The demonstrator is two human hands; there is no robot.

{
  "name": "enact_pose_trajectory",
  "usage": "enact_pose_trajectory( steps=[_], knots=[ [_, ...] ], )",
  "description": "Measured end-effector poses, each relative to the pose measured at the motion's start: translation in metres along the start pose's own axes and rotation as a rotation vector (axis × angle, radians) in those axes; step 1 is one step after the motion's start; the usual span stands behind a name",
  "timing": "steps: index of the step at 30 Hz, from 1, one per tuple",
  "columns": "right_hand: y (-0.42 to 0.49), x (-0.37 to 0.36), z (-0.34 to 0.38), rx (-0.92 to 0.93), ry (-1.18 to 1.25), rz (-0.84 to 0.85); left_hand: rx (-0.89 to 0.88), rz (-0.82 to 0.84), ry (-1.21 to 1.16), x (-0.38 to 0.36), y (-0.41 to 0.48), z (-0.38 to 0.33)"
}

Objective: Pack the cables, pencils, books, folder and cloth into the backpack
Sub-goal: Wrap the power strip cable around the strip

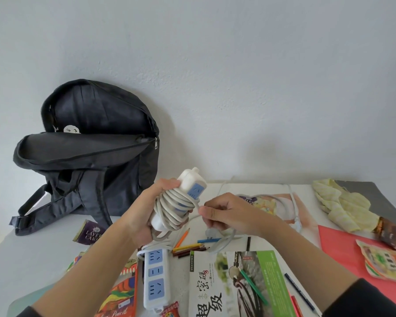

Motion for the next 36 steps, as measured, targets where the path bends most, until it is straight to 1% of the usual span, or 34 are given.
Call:
enact_pose_trajectory(
  steps=[2,4,6,7,9,10,11,12,14,16,18,21,23,24,25,28,30,33,36],
  knots=[
    [0.001,0.003,-0.001,-0.002,-0.046,0.03,0.004,0.099,-0.04,-0.007,-0.003,-0.004],
    [0.0,0.013,-0.015,-0.071,-0.133,0.052,-0.023,0.181,-0.058,-0.009,-0.008,-0.014],
    [-0.002,0.026,-0.037,-0.155,-0.133,0.006,-0.035,0.248,-0.028,-0.01,-0.014,-0.024],
    [-0.003,0.033,-0.048,-0.186,-0.035,-0.049,-0.022,0.266,0.006,-0.01,-0.016,-0.027],
    [-0.004,0.046,-0.064,-0.228,0.331,-0.186,0.017,0.277,0.083,-0.01,-0.016,-0.025],
    [-0.004,0.052,-0.068,-0.247,0.462,-0.247,0.034,0.289,0.128,-0.011,-0.016,-0.022],
    [-0.002,0.057,-0.069,-0.264,0.52,-0.29,0.05,0.311,0.166,-0.013,-0.016,-0.017],
    [-0.001,0.06,-0.066,-0.279,0.53,-0.305,0.062,0.338,0.189,-0.016,-0.017,-0.011],
    [0.003,0.062,-0.06,-0.331,0.498,-0.292,0.077,0.376,0.236,-0.02,-0.016,-0.003],
    [0.005,0.061,-0.055,-0.393,0.493,-0.288,0.077,0.348,0.379,-0.021,-0.011,0.002],
    [0.007,0.061,-0.046,-0.404,0.509,-0.323,0.076,0.264,0.563,-0.019,-0.004,0.007],
    [0.013,0.059,-0.025,-0.34,0.423,-0.35,0.036,0.119,0.824,-0.015,0.004,0.012],
    [0.015,0.049,-0.007,-0.283,0.33,-0.304,-0.014,0.043,0.892,-0.01,0.01,0.012],
    [0.014,0.045,0.001,-0.253,0.292,-0.276,-0.038,0.009,0.889,-0.007,0.014,0.009],
    [0.011,0.04,0.009,-0.217,0.259,-0.244,-0.059,-0.008,0.837,-0.004,0.017,0.005],
    [0.002,0.024,0.031,-0.083,0.118,-0.103,-0.126,-0.053,0.525,0.008,0.023,-0.01],
    [0.0,0.013,0.034,-0.058,0.052,-0.059,-0.152,-0.092,0.432,0.015,0.023,-0.018],
    [0.0,0.013,0.038,0.009,-0.021,-0.126,-0.153,-0.103,0.385,0.012,0.02,-0.016],
    [0.002,0.018,0.04,0.068,-0.119,-0.198,-0.219,-0.11,0.376,0.007,0.017,-0.015]
  ],
)
Point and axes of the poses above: each hand's wrist, its own y-axis towards the middle knuckle, its own x-axis out of the back of the hand, z = x × y, the point moved 8 cm from there along y, towards the middle knuckle, and after that the axes turned 2 degrees about -z, right-handed, at the moved point
